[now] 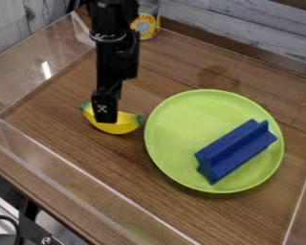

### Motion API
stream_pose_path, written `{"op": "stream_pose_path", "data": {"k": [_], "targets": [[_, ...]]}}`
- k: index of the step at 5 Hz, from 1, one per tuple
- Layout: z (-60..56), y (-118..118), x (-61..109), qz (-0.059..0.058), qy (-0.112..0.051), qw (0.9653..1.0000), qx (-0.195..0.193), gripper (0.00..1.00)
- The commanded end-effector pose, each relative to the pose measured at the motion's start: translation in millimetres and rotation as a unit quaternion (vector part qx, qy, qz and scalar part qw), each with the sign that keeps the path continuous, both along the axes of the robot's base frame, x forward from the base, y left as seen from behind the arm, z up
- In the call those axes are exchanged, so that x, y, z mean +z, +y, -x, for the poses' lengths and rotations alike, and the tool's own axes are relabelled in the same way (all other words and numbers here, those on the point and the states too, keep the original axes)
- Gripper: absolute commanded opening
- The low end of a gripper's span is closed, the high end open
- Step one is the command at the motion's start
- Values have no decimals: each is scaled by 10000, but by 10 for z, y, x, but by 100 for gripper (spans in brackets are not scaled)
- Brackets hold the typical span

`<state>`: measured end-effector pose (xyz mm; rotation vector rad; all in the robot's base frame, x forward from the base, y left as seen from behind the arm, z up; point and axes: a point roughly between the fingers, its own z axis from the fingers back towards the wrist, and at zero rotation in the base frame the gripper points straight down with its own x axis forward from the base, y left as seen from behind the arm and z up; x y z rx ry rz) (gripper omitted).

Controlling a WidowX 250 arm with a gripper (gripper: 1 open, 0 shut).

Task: Put the banana in the green plate

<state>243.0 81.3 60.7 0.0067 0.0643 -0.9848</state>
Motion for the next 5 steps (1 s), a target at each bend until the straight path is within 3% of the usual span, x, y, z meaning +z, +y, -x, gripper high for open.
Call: {"op": "stream_pose_path", "data": {"k": [1,5], "targets": [[-17,45,-28,-27,-137,9999,101,100],[-28,75,-297,111,-217,9993,267,100]]}}
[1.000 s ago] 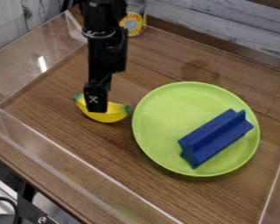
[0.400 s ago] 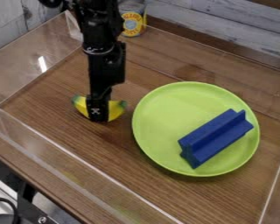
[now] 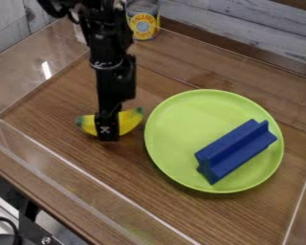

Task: Put the banana in the green plate

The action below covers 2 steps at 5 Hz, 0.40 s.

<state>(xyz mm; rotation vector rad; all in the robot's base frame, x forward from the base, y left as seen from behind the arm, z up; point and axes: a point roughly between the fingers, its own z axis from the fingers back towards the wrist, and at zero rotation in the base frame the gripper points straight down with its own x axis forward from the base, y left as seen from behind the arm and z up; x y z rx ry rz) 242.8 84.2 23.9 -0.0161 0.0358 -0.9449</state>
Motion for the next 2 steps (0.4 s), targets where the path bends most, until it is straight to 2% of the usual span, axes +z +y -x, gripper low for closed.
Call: {"op": "stream_pose_path", "data": {"k": [1,2], "targets": [[-28,55,23,-12,-151,9999,79,0],[-30,63,17,0,-163,9998,90,0]]}}
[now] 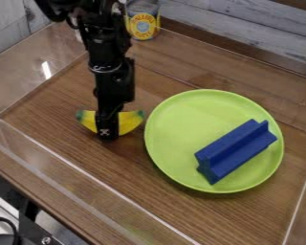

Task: Put the banana in the green plate

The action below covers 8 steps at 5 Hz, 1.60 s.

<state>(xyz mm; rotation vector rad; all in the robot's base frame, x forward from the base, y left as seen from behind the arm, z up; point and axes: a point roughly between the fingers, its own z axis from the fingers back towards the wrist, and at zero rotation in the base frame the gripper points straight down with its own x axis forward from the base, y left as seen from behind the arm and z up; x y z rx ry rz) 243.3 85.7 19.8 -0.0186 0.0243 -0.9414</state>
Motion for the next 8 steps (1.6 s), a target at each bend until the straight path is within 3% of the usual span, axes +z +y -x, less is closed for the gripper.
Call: {"op": "stream_pose_path", "data": {"k": [1,2,8], "targets": [[-26,55,77,-33,-128,9999,101,0],[-28,61,98,-30,-138,9998,131,0],[-96,0,378,-315,-244,9991,137,0]]}}
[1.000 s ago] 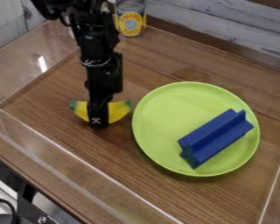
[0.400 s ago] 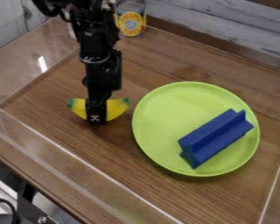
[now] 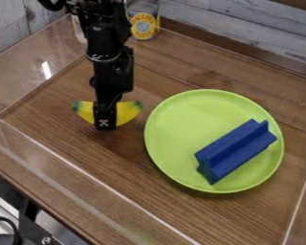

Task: Put the banana in the green plate

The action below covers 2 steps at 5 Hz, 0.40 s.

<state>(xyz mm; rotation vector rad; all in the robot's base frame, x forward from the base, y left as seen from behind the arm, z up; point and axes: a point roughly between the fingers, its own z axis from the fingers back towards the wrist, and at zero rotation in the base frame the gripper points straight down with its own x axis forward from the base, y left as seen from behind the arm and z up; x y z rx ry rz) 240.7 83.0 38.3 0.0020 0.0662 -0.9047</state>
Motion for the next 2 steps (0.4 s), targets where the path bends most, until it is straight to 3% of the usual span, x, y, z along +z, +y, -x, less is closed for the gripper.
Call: {"op": "stream_pose_path", "data": {"k": [1,2], "targets": [[-132,3,243,-179,-416,9989,-82,0],[-139,-23,288,-213,-459,9987,-108,0]]}}
